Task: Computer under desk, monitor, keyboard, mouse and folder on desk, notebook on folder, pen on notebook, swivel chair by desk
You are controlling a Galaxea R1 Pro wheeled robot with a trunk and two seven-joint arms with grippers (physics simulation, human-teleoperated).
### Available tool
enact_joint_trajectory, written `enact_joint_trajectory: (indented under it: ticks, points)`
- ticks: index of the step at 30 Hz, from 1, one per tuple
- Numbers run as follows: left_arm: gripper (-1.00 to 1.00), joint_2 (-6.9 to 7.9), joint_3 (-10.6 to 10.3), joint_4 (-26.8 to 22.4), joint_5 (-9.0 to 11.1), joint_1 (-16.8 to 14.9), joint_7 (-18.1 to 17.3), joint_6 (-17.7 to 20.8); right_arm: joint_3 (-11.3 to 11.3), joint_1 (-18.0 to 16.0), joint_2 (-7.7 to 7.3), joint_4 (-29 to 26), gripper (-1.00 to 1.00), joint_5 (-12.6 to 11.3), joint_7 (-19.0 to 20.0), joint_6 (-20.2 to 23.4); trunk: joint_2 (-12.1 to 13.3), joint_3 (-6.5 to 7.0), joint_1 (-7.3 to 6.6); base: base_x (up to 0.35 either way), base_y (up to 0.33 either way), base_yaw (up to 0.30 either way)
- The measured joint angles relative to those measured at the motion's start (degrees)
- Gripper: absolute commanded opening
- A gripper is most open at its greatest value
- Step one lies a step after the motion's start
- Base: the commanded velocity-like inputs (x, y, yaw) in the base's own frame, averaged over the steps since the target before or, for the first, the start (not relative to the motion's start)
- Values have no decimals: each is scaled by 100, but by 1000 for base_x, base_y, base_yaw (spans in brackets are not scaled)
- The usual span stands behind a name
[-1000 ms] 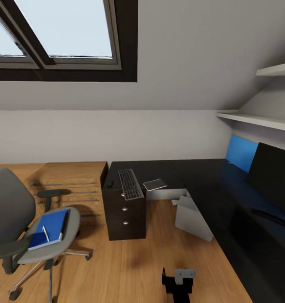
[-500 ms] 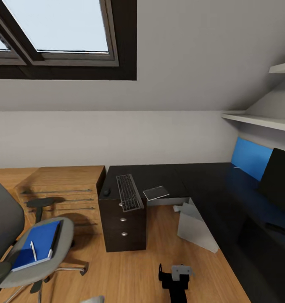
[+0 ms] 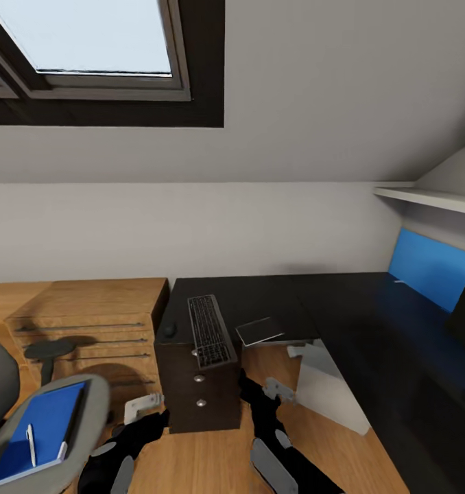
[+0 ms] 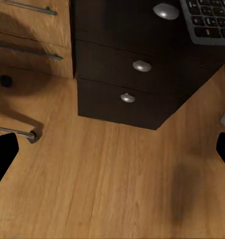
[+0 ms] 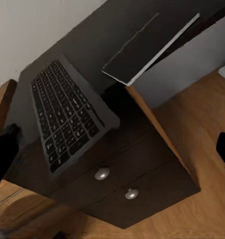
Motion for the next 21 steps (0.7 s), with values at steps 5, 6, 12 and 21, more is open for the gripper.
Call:
enact_joint_trajectory:
  ticks: [5, 6, 12, 21]
  points:
    - [100, -22, 226, 51, 36, 2, 0, 30, -380, -2, -195, -38, 100, -1208, 1438, 1265, 0, -1, 0, 287, 206, 0]
    - [100, -15, 244, 62, 35, 2, 0, 32, -396, 0, -265, 19, 100, -1363, 1765, 1408, 0, -1, 1, 272, 229, 0]
    - [100, -17, 261, 82, 33, 2, -9, 43, -445, 4, -458, 333, 100, -1740, 2792, 1645, 0, -1, 1, 267, 236, 0]
    - [100, -34, 21, -128, 48, 2, -38, 72, -450, 7, -679, 507, 100, -2451, 3271, 1673, -118, -54, 69, 77, 69, 0]
